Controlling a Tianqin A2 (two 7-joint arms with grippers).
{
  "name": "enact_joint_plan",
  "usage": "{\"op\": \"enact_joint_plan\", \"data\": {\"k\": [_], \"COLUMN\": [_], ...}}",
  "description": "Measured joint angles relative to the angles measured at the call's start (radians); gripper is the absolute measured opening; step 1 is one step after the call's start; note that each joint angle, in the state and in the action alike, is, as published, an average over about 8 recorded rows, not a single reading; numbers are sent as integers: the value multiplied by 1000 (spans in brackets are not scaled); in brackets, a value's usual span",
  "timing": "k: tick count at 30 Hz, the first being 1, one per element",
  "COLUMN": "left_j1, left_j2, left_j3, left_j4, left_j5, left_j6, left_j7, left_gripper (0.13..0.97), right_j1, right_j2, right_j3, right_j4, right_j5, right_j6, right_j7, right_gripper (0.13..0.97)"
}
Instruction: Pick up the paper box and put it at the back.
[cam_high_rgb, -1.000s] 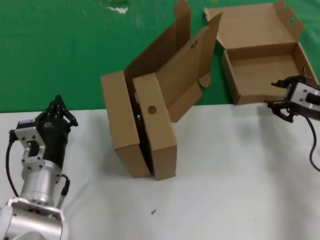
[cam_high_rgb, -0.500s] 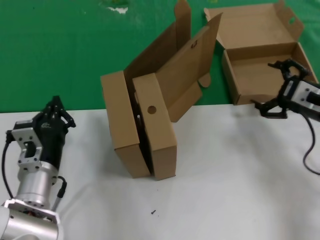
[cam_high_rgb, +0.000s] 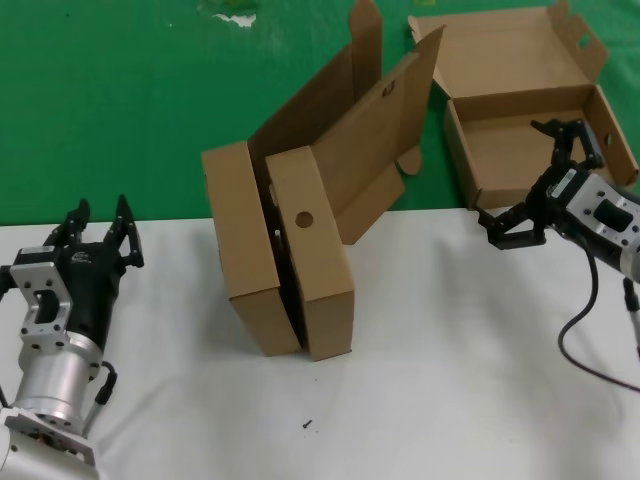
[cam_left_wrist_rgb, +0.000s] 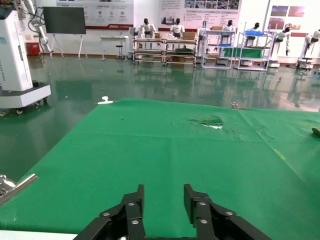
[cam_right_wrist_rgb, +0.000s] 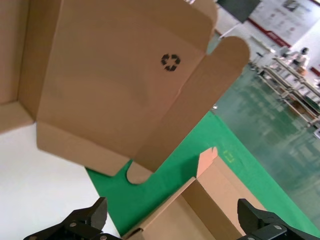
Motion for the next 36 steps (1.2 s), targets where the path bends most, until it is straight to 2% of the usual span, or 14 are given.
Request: {"op": "enact_joint_plan", "data": {"k": [6,10,15,27,31,36], "left_j1": [28,47,70,126,144,168], "left_j2": [-24,-40,-60,-108,-124,-144], "left_j3": [26,43,64,115,132,154], "left_j4": [-42,-70,-105,-189,-217,-252], "left_j5": [40,66,99,179,205,238], "left_j6": [-20,-34,-51,-92,-106,-123], "left_j7": [-61,-102,-152,-274,-315,-366], "left_gripper": [359,419,554,811,811,880], "right_j1": [-61,-102,-153,-274,-315,-365], "right_j2": [-26,-43,-65,-117,-134,-156], "right_j3": [30,50,75,134,154,179], "right_j4": [42,71,106,190,219,254], "right_j5": [40,67,101,181,207,241], "right_j6": [52,87,131,235,270,314], "right_j7": [11,19,28,51,58,68], "right_gripper": [904,925,961,966,966,966]}}
